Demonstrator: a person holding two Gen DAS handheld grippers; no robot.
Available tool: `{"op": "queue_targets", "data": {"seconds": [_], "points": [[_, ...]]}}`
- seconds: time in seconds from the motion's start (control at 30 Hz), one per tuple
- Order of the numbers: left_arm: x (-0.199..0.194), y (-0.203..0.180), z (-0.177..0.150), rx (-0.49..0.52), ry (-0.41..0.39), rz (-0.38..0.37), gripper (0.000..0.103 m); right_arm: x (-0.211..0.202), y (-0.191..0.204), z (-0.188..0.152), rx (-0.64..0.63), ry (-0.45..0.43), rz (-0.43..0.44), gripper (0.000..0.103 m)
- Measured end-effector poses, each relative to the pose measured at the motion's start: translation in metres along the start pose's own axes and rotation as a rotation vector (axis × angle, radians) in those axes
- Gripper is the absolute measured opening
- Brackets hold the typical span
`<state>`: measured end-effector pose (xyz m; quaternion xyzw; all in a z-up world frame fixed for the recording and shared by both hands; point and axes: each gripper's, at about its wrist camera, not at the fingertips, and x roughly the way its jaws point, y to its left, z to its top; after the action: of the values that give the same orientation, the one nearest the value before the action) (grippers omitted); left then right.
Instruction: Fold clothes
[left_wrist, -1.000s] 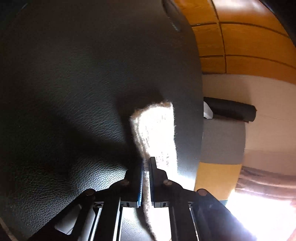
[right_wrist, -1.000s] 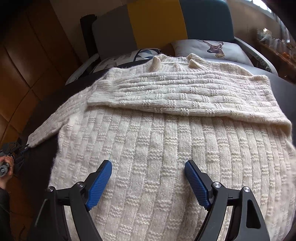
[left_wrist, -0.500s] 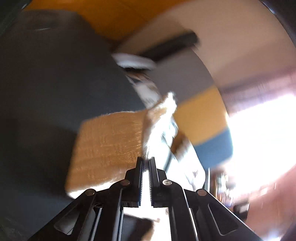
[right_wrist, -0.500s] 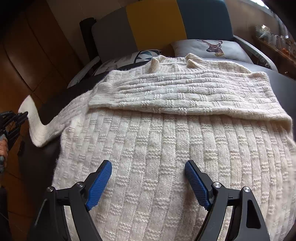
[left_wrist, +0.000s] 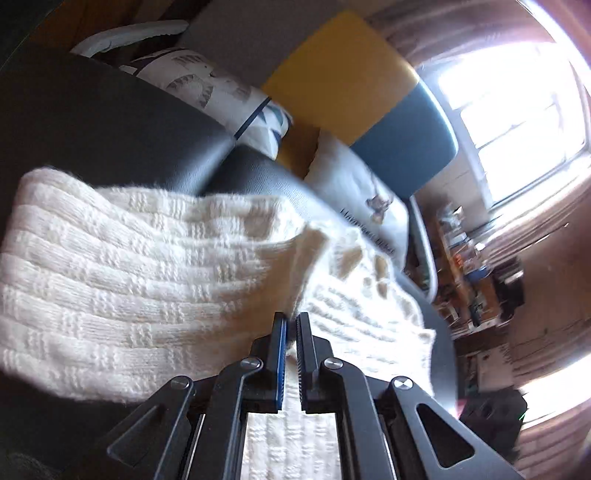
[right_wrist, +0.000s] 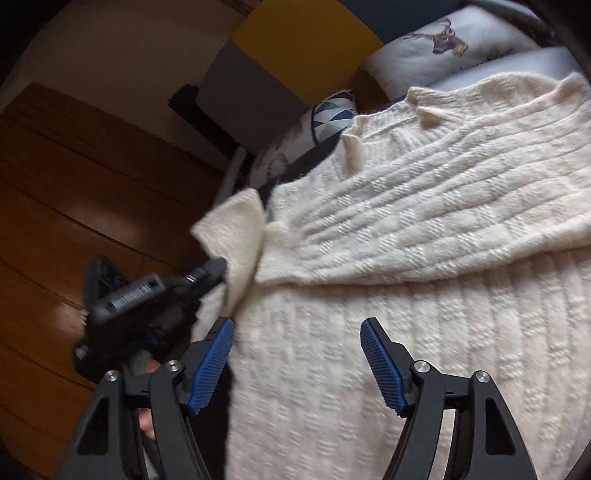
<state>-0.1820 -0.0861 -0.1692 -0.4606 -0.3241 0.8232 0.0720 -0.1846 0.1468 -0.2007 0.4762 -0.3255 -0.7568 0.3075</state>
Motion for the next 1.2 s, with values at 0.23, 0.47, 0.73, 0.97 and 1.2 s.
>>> {"op": "queue_targets", "data": {"seconds": [0.23,0.47,0.73,0.97,1.2], "points": [[0.022,0.013,-0.021,0.041,0.059,0.024,0.015,0.074,-0.001,0.043,0.156,0.071,0.055,0.073],[-0.029,0.048,-0.041,-0.096,-0.022,-0.084,0.02,0.107,0.017,0.045,0.097,0.086,0.006,0.054],[-0.084,0.14,-0.057,-0.52,-0.166,-0.306,0.021,0.127,0.075,0.041,-0.209,0.116,-0.22,0.007],[-0.087,0.139,-0.058,-0.624,-0.216,-0.409,0.021,0.107,0.183,0.068,-0.444,0.032,-0.224,0.007],[-0.051,0.12,-0.049,-0.681,-0.202,-0.373,0.021,0.056,0.238,0.107,-0.516,-0.095,-0.217,0.007]]}}
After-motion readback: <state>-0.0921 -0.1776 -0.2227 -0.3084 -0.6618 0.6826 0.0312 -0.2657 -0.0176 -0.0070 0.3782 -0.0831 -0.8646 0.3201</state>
